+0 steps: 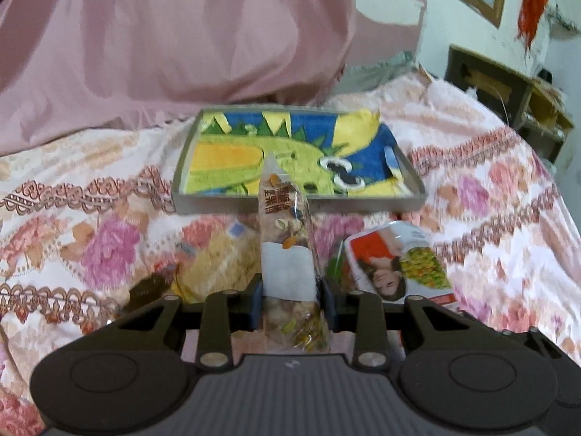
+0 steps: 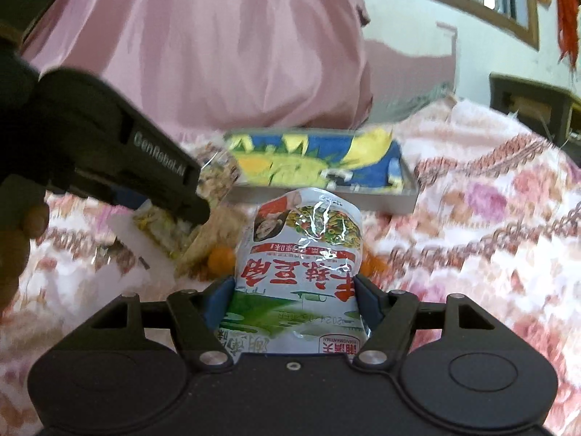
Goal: Organize snacks
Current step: 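Carry the nut bar pack with the left gripper while the right carries the pea bag to the tray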
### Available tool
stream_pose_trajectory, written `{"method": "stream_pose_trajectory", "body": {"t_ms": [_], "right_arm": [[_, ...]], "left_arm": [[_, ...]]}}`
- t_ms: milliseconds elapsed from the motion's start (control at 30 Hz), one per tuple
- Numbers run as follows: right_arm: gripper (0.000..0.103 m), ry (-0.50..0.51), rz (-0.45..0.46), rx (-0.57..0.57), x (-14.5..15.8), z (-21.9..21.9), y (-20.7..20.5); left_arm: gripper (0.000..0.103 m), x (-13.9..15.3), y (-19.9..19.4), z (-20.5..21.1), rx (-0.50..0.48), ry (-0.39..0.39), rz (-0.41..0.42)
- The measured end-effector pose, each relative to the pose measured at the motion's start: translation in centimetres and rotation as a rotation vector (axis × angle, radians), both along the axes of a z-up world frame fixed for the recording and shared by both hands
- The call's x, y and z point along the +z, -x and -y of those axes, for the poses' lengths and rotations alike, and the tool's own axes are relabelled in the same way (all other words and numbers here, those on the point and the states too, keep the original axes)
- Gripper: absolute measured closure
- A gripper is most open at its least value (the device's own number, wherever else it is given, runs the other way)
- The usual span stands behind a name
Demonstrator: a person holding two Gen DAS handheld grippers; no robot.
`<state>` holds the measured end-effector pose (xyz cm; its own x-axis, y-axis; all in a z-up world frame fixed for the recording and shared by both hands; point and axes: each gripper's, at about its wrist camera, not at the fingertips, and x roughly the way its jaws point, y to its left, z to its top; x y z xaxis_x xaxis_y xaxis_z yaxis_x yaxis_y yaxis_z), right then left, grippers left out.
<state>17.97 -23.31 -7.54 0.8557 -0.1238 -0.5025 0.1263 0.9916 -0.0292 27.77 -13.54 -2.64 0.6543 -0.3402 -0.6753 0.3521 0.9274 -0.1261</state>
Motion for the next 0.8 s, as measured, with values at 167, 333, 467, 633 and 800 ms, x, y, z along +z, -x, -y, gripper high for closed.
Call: {"method": "stream_pose_trajectory", "body": {"t_ms": [167, 333, 467, 633, 800], "right_arm": [[0.031, -0.018, 0.066, -0.022, 2.4, 2.2, -2.0], [0.031, 0.015, 0.159, -0.044, 3.9, 4.8, -6.2], [0.031, 0.023, 0.212, -0.054, 3.8, 7.3, -10.3], [0.03, -0.021, 0.217, -0.073, 2.1, 10.5, -14.8], [0.03, -0.029, 0.2, -0.054, -0.1, 11.9, -18.9]], "left_arm": [[0.067, 0.9, -2.5, 0.6, 0.044, 0.047, 0.056], [0.067, 1.2, -6.2, 1.8, 0.075, 0.067, 0.102], [0.067, 0.8, -9.8, 3.1, 0.09, 0.073, 0.126], [0.067, -0.4, -14.6, 4.5, 0.099, 0.084, 0.136], [0.067, -2.3, -18.0, 5.9, 0.101, 0.097, 0.122]]}}
